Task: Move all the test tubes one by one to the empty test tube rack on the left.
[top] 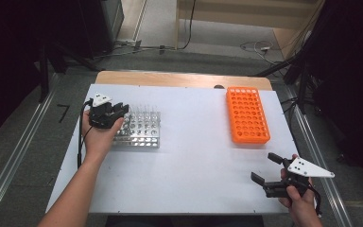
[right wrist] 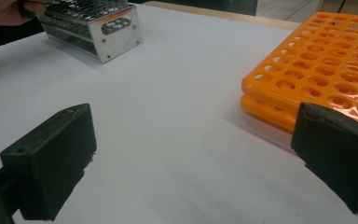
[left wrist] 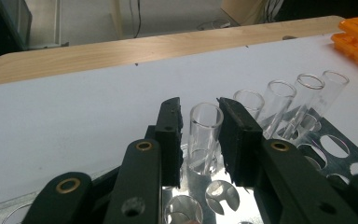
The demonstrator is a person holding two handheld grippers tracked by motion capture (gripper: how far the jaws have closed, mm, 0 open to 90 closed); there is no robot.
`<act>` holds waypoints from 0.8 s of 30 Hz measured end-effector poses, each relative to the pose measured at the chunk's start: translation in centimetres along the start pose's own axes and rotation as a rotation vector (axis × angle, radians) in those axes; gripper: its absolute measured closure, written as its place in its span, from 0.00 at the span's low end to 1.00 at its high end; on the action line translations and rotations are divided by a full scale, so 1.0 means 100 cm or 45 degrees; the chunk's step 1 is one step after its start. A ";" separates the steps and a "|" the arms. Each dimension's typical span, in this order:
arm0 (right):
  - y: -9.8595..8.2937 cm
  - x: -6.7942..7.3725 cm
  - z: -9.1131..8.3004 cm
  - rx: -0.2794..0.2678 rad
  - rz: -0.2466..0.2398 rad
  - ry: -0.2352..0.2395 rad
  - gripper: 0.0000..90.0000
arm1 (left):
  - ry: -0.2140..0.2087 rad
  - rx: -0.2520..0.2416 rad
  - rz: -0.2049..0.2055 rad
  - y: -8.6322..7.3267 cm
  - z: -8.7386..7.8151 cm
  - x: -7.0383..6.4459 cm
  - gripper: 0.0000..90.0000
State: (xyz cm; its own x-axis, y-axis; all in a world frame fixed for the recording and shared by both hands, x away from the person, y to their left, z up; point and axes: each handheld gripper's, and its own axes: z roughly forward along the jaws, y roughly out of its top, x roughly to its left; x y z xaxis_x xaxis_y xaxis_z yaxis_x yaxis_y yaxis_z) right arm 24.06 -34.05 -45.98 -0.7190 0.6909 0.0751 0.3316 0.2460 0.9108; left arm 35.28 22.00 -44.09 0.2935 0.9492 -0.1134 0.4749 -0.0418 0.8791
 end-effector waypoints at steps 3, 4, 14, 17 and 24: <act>0.000 0.000 0.002 0.000 -0.001 0.003 0.00 | -0.006 -0.014 -0.020 0.000 -0.001 0.001 0.71; 0.001 0.001 0.002 0.001 0.004 0.004 0.00 | -0.006 -0.018 -0.022 0.000 -0.002 0.001 0.68; 0.009 0.003 0.007 -0.007 0.014 -0.023 0.00 | -0.029 -0.036 -0.025 0.000 -0.010 -0.001 0.49; 0.009 0.002 0.006 -0.014 0.019 -0.026 0.00 | -0.037 -0.043 -0.026 0.000 -0.015 0.000 0.43; 0.008 -0.001 0.005 -0.015 0.036 -0.039 0.00 | -0.077 -0.082 -0.014 -0.005 -0.031 -0.004 0.25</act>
State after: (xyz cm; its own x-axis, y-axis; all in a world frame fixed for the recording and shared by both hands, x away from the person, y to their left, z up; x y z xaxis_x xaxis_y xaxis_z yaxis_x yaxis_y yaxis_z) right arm 24.72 -33.62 -45.43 -0.6903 0.7181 0.0885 0.3441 0.2183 0.9132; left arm 32.33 22.58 -43.06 0.3393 0.9288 -0.1493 0.4246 -0.0096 0.9053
